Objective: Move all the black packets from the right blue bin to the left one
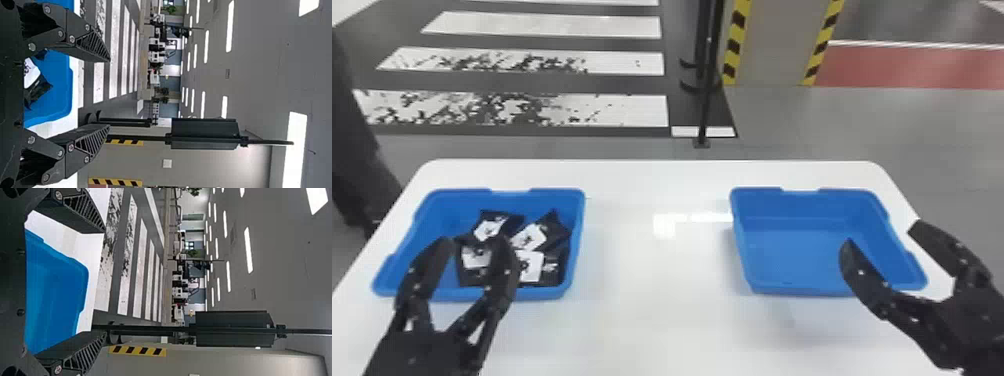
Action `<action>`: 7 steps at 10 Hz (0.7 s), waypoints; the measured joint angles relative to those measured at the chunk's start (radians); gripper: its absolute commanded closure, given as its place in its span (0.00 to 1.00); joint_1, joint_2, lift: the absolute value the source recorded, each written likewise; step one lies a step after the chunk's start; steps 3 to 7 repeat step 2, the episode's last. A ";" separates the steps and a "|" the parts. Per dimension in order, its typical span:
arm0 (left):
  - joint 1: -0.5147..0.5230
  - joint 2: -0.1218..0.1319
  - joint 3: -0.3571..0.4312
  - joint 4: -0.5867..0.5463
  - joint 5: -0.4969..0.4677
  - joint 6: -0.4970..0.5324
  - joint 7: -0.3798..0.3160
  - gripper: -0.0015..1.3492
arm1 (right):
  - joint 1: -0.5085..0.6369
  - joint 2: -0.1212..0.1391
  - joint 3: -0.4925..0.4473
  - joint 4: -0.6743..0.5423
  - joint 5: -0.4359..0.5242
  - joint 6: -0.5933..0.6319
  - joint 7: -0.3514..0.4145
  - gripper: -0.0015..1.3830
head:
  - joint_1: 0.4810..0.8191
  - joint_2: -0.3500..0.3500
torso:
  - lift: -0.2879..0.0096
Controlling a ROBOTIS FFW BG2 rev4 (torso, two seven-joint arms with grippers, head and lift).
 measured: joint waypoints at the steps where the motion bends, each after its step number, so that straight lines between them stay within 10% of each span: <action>1: -0.001 0.000 0.002 0.000 0.002 -0.002 0.000 0.36 | 0.000 0.001 0.000 0.002 -0.003 0.000 -0.001 0.07 | 0.63 0.43 | 0.50; 7: -0.002 0.000 0.002 0.000 0.003 -0.005 0.000 0.36 | -0.001 0.001 0.000 0.006 -0.007 -0.002 -0.001 0.07 | 0.63 0.43 | 0.50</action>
